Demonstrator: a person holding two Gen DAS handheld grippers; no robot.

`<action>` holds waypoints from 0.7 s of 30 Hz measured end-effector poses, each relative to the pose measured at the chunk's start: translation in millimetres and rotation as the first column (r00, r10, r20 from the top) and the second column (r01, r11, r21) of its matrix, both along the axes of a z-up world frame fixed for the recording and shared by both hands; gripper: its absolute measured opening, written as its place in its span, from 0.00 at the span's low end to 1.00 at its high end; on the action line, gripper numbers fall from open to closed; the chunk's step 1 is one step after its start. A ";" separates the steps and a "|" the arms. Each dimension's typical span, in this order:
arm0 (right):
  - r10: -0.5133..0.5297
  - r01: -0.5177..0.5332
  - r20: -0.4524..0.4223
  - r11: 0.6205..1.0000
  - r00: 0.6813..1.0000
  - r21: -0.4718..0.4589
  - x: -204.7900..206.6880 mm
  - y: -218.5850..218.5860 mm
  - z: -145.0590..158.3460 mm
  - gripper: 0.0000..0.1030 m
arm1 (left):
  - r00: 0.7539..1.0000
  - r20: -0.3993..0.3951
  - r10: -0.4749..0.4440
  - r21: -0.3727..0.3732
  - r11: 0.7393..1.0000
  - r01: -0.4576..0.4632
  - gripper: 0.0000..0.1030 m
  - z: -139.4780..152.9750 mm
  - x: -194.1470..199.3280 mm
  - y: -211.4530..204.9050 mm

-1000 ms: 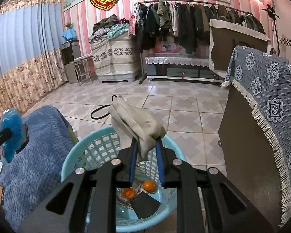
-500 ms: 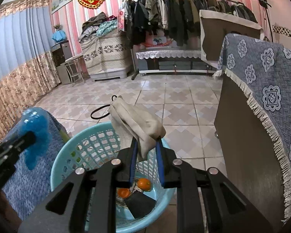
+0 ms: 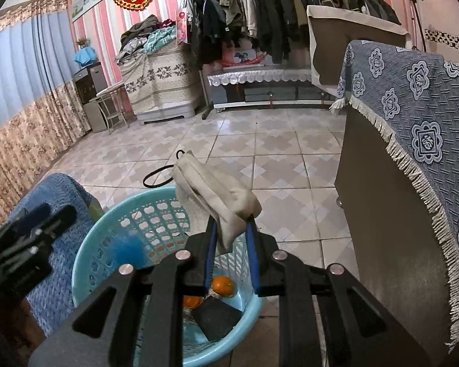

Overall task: Collect trash
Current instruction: 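Carry the blue bag and beige cloth over the basket and release both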

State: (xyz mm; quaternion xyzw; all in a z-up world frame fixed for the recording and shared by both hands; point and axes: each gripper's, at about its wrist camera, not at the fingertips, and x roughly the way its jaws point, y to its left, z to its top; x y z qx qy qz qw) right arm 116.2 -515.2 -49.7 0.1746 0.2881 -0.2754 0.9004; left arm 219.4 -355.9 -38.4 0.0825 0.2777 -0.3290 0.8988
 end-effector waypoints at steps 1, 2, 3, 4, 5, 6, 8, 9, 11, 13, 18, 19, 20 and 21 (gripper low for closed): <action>0.002 -0.002 -0.001 1.000 1.000 0.003 0.9 0.7 -1.0 0.19 | 1.000 0.004 0.017 0.000 1.000 -0.017 0.72 2.4 2.3 3.8; 0.004 -0.004 0.000 1.000 1.000 0.004 2.1 1.5 -0.3 0.19 | 0.999 0.007 0.031 -0.002 1.000 -0.031 0.76 5.0 5.2 7.9; 0.008 -0.008 0.000 1.000 1.000 0.004 3.5 3.2 -0.6 0.19 | 0.999 0.011 0.050 -0.007 0.999 -0.050 0.77 8.5 8.0 13.0; 0.011 -0.011 0.000 1.000 1.000 0.005 4.3 2.1 0.4 0.19 | 0.998 0.015 0.065 -0.015 0.998 -0.065 0.80 12.5 10.6 18.7; 0.018 -0.018 0.001 1.000 1.000 0.005 6.3 5.1 1.0 0.19 | 0.997 0.021 0.080 -0.022 0.997 -0.079 0.82 16.4 12.8 24.2; 0.024 -0.024 0.004 1.000 1.000 0.007 8.1 7.3 0.9 0.19 | 0.994 0.033 0.103 -0.029 0.994 -0.102 0.84 21.0 14.7 32.1; 0.035 -0.036 0.012 0.999 0.999 0.018 11.9 10.9 1.5 0.19 | 0.989 0.051 0.141 -0.037 0.990 -0.140 0.89 27.7 18.4 46.1; 0.042 -0.042 0.011 0.999 0.999 0.020 14.3 13.8 1.0 0.19 | 0.987 0.055 0.153 -0.040 0.988 -0.151 0.90 29.6 19.4 51.7; 0.057 -0.057 -0.001 0.998 0.998 0.018 21.3 22.5 -0.8 0.19 | 0.981 0.061 0.183 -0.050 0.982 -0.180 0.91 34.5 21.3 66.6; 0.070 -0.070 -0.009 0.997 0.998 0.023 27.1 29.8 -2.9 0.19 | 0.976 0.062 0.208 -0.056 0.977 -0.205 0.92 37.3 22.4 79.6; 0.102 -0.101 -0.022 0.994 0.995 0.028 40.9 44.9 -8.7 0.19 | 0.963 0.083 0.255 -0.048 0.967 -0.252 0.94 41.8 20.4 105.9; 0.109 -0.108 -0.025 0.994 0.994 0.033 43.6 46.1 -10.2 0.22 | 0.961 0.079 0.265 -0.051 0.964 -0.261 0.94 42.6 20.3 112.2; 0.107 -0.106 -0.035 0.994 0.994 0.029 46.4 48.0 -12.4 0.22 | 0.959 0.072 0.273 -0.056 0.961 -0.270 0.94 43.5 20.7 117.6; 0.103 -0.103 -0.041 0.994 0.994 0.024 47.0 48.9 -13.9 0.22 | 0.958 0.065 0.278 -0.060 0.960 -0.275 0.94 44.2 21.0 121.7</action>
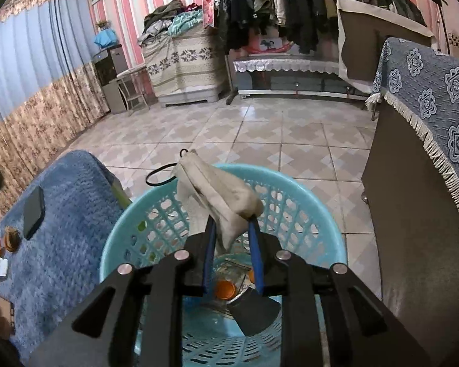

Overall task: Collect trash
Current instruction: 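Carry the blue bag and beige cloth over the basket and release both, then move both open tools back over the bed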

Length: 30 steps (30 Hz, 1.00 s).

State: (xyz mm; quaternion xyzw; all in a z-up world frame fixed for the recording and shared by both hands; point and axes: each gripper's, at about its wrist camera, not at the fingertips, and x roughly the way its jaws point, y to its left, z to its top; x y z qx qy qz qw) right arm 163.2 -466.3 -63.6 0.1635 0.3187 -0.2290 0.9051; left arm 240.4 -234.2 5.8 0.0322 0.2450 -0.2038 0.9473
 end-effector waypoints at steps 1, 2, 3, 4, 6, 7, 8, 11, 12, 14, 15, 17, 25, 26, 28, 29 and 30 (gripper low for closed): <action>-0.002 0.002 -0.008 1.000 1.000 0.002 1.8 0.5 -1.9 0.24 | 1.000 -0.005 0.007 -0.007 1.000 -0.007 0.94 0.8 0.7 5.8; -0.001 0.001 -0.010 1.000 1.000 0.008 3.0 0.8 -3.4 0.30 | 1.000 -0.007 0.013 -0.010 1.000 -0.013 0.94 1.0 0.7 10.0; 0.000 0.001 -0.013 1.000 1.000 0.011 4.0 1.3 -4.6 0.34 | 1.000 -0.007 0.020 -0.010 1.000 -0.020 0.94 1.4 0.8 13.5; -0.005 0.005 -0.019 1.000 1.000 0.009 5.0 1.0 -4.9 0.43 | 1.000 -0.005 0.027 -0.006 1.000 -0.027 0.94 1.5 0.2 16.8; -0.009 0.009 -0.021 1.000 1.000 0.001 6.2 1.9 -5.1 0.56 | 0.999 0.000 0.041 0.006 0.999 -0.041 0.94 2.0 -0.6 22.6; -0.011 0.011 -0.020 1.000 1.000 -0.003 6.1 2.2 -5.0 0.63 | 0.999 0.002 0.047 0.010 0.999 -0.047 0.94 2.6 -0.6 25.5; -0.010 0.010 -0.014 1.000 1.000 -0.007 6.3 3.9 -3.9 0.66 | 0.999 0.004 0.052 0.012 0.999 -0.052 0.94 2.8 -1.2 28.3; -0.009 0.009 -0.007 1.000 1.000 -0.023 5.9 7.1 -1.1 0.79 | 0.998 0.004 0.066 0.011 0.998 -0.066 0.94 3.5 -1.7 37.7; -0.011 0.010 -0.006 0.999 1.000 -0.031 5.3 8.4 -0.8 0.81 | 0.998 0.004 0.069 0.010 0.998 -0.069 0.94 3.5 -1.8 39.5; -0.012 0.011 -0.005 0.999 1.000 -0.052 4.3 13.3 1.0 0.86 | 0.997 0.002 0.079 0.010 0.997 -0.079 0.95 3.9 -1.4 45.0; -0.009 0.009 -0.002 0.998 1.000 -0.057 3.7 15.0 1.9 0.87 | 0.997 -0.001 0.082 0.008 0.997 -0.082 0.95 4.0 -1.5 47.9; -0.007 0.007 -0.001 0.998 1.000 -0.063 3.8 17.1 3.8 0.87 | 0.996 -0.002 0.088 0.008 0.996 -0.088 0.95 4.7 -2.1 50.5; 0.008 -0.007 0.010 0.996 1.000 -0.089 7.3 32.9 12.7 0.90 | 0.993 0.013 0.117 0.023 0.993 -0.117 0.95 5.3 -8.7 66.8; 0.011 -0.009 0.016 0.996 1.000 -0.090 7.6 35.0 14.5 0.90 | 0.992 0.015 0.123 0.024 0.992 -0.123 0.95 5.2 -9.6 70.3; 0.020 -0.018 0.024 0.995 1.000 -0.093 8.7 39.7 17.3 0.90 | 0.991 0.012 0.131 0.020 0.991 -0.132 0.95 5.2 -10.4 77.6; 0.026 -0.023 0.027 0.995 0.999 -0.100 9.1 43.4 18.8 0.90 | 0.991 0.009 0.135 0.016 0.991 -0.135 0.95 4.4 -11.6 81.8; 0.031 -0.027 0.030 0.994 0.999 -0.107 9.2 46.8 20.1 0.90 | 0.990 0.008 0.140 0.014 0.990 -0.140 0.95 4.7 -11.8 85.2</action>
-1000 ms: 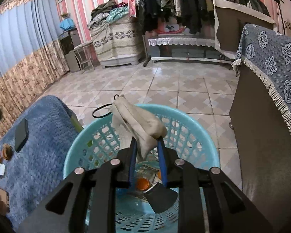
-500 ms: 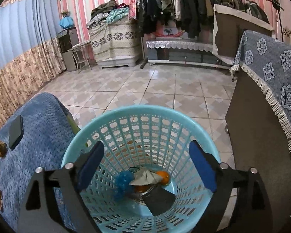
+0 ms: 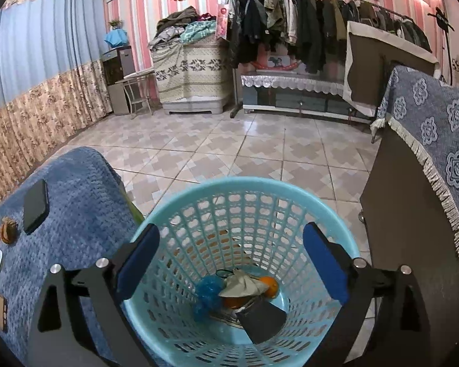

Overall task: Collect trash
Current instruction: 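Move both open tools back over the bed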

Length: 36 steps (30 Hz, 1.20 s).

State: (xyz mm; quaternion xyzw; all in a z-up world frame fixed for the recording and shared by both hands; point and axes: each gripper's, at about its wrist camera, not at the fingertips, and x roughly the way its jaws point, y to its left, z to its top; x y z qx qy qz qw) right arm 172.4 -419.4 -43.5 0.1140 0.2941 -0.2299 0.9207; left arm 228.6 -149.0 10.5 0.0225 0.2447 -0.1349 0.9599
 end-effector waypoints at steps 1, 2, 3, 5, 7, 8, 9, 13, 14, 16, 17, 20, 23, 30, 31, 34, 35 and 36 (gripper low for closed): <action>0.005 -0.005 0.003 1.000 1.000 -0.004 0.3 2.9 1.2 0.91 | 1.000 0.002 0.008 -0.002 1.000 -0.008 0.95 0.4 -1.3 5.5; 0.009 -0.009 0.006 1.000 1.000 -0.004 0.1 5.2 1.7 0.91 | 1.000 0.004 0.016 -0.002 1.000 -0.016 0.95 0.9 -2.1 10.7; 0.015 -0.015 0.011 1.000 1.000 -0.002 0.4 8.4 2.4 0.91 | 1.000 0.006 0.024 -0.003 1.000 -0.024 0.95 0.9 -3.4 15.5; 0.025 -0.026 0.018 1.000 1.000 0.011 1.0 12.9 2.9 0.91 | 0.999 0.007 0.041 -0.006 0.999 -0.041 0.95 1.5 -5.8 28.4; 0.042 -0.042 0.027 0.999 0.999 0.026 2.8 20.7 3.0 0.91 | 0.998 0.007 0.058 -0.010 0.998 -0.058 0.95 2.0 -7.9 41.1; 0.048 -0.049 0.029 0.998 0.998 0.029 3.9 22.6 3.0 0.91 | 0.998 0.008 0.068 -0.009 0.998 -0.068 0.95 1.9 -9.7 48.5; 0.058 -0.059 0.030 0.998 0.998 0.029 5.4 26.9 2.5 0.91 | 0.997 0.010 0.078 -0.008 0.997 -0.078 0.95 1.8 -11.4 54.7; 0.102 -0.102 0.027 0.995 0.994 0.002 10.1 47.8 3.0 0.91 | 0.993 0.011 0.117 0.001 0.993 -0.117 0.95 0.4 -17.2 79.0; 0.115 -0.115 0.027 0.993 0.993 -0.008 10.8 54.5 3.6 0.91 | 0.992 0.009 0.128 0.001 0.992 -0.128 0.95 -0.3 -18.2 86.0; 0.133 -0.133 0.031 0.991 0.991 -0.017 11.2 63.8 4.9 0.91 | 0.989 0.003 0.146 0.000 0.989 -0.146 0.95 -2.4 -19.8 97.9; 0.146 -0.145 0.035 0.989 0.989 -0.015 11.3 68.8 5.9 0.91 | 0.988 0.000 0.157 -0.001 0.988 -0.157 0.95 -3.4 -20.6 104.7; 0.174 -0.174 0.040 0.985 0.984 -0.005 12.8 80.2 5.3 0.91 | 0.983 -0.008 0.186 -0.002 0.983 -0.186 0.95 -5.8 -23.1 123.0; 0.199 -0.199 0.028 0.980 0.979 -0.020 14.4 92.5 3.8 0.91 | 0.976 -0.013 0.216 -0.003 0.976 -0.216 0.95 -9.8 -26.9 144.0; 0.255 -0.254 -0.001 0.964 0.967 -0.072 16.9 117.8 -1.2 0.91 | 0.957 -0.050 0.284 -0.011 0.958 -0.285 0.95 -24.5 -33.9 185.7; 0.263 -0.263 -0.009 0.962 0.965 -0.077 17.2 121.9 -2.9 0.91 | 0.953 -0.053 0.299 -0.010 0.954 -0.299 0.95 -26.9 -36.4 192.9; 0.282 -0.283 -0.026 0.955 0.959 -0.084 19.1 130.6 -6.5 0.91 | 0.942 -0.069 0.328 -0.011 0.944 -0.330 0.95 -34.9 -40.6 210.8; 0.287 -0.288 -0.029 0.954 0.957 -0.084 19.8 132.5 -6.7 0.91 | 0.938 -0.077 0.339 -0.011 0.940 -0.341 0.95 -38.1 -41.9 217.6; 0.292 -0.293 -0.030 0.952 0.956 -0.084 20.1 133.8 -6.6 0.91 | 0.935 -0.082 0.345 -0.010 0.938 -0.347 0.95 -39.7 -42.6 221.5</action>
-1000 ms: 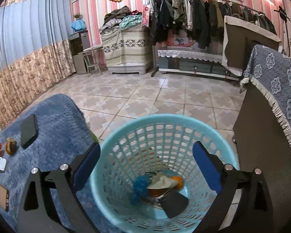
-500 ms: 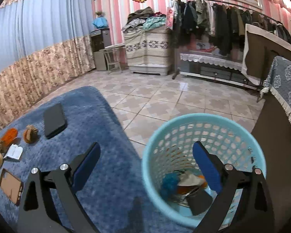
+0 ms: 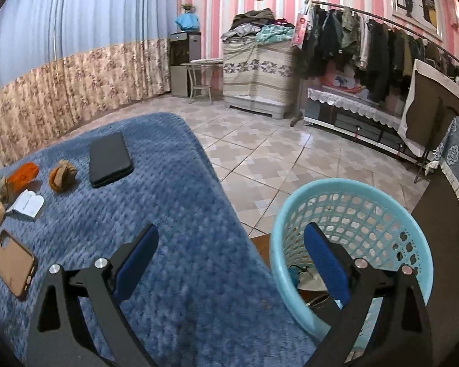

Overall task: Collect trash
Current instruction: 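Move both open tools back over the bed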

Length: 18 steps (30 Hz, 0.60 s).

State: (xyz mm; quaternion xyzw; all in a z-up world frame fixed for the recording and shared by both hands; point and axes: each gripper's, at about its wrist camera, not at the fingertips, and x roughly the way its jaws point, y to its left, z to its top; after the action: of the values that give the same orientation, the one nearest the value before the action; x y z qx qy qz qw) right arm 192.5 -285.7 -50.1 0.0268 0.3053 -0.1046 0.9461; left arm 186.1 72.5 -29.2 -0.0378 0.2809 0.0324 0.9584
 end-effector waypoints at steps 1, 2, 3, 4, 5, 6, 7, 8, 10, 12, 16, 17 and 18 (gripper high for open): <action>0.008 -0.008 0.000 1.000 1.000 0.002 1.0 1.6 0.1 0.91 | 1.000 -0.007 0.010 0.001 1.000 -0.010 0.95 -3.0 -0.6 6.0; 0.014 -0.014 0.000 1.000 1.000 0.004 0.3 3.2 -0.1 0.91 | 1.000 -0.015 0.020 0.005 1.000 -0.020 0.95 -6.4 -1.0 12.2; 0.021 -0.021 -0.002 1.000 1.000 0.005 0.7 5.8 -0.8 0.91 | 0.999 -0.020 0.028 0.010 1.000 -0.028 0.95 -9.1 -1.2 16.8; 0.027 -0.027 -0.005 1.000 1.000 0.005 1.3 7.1 -1.3 0.91 | 0.999 -0.026 0.035 0.015 0.999 -0.035 0.95 -12.3 -1.9 20.3; 0.036 -0.036 -0.010 0.999 0.999 0.004 2.5 11.4 -3.0 0.91 | 0.999 -0.033 0.041 0.018 0.999 -0.041 0.95 -15.4 -1.0 24.4; 0.041 -0.041 -0.015 0.999 0.999 0.004 3.7 13.4 -4.6 0.91 | 0.998 -0.041 0.049 0.021 0.999 -0.049 0.95 -19.3 0.0 29.6; 0.048 -0.048 -0.024 0.999 0.999 0.007 5.7 16.7 -6.6 0.91 | 0.997 -0.049 0.058 0.023 0.998 -0.057 0.95 -22.5 2.1 33.5; 0.054 -0.053 -0.029 0.999 0.998 0.008 7.6 18.3 -8.4 0.91 | 0.996 -0.055 0.067 0.024 0.998 -0.066 0.95 -25.3 3.3 37.8; 0.068 -0.068 -0.040 0.998 0.997 0.006 10.0 25.5 -11.6 0.91 | 0.994 -0.063 0.087 0.022 0.996 -0.086 0.95 -31.1 4.9 46.1; 0.087 -0.088 -0.050 0.996 0.995 -0.010 12.3 34.9 -14.2 0.91 | 0.992 -0.068 0.107 0.019 0.994 -0.106 0.95 -33.9 10.9 55.8; 0.129 -0.131 -0.069 0.991 0.989 -0.032 17.8 51.1 -19.4 0.91 | 0.988 -0.075 0.136 -0.003 0.991 -0.137 0.95 -38.8 27.0 72.3; 0.141 -0.143 -0.069 0.989 0.988 -0.029 19.2 54.8 -19.7 0.91 | 0.987 -0.081 0.139 -0.009 0.990 -0.140 0.95 -39.8 30.6 74.8; 0.151 -0.153 -0.068 0.988 0.986 -0.026 20.4 57.9 -19.9 0.91 | 0.986 -0.090 0.143 -0.014 0.989 -0.145 0.95 -41.6 35.8 78.2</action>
State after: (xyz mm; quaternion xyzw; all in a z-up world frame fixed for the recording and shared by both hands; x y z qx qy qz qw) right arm 213.0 -227.8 -70.0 -0.0144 0.3358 -0.0377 0.9411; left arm 221.9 150.7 -70.8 -0.0666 0.3198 0.1004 0.9398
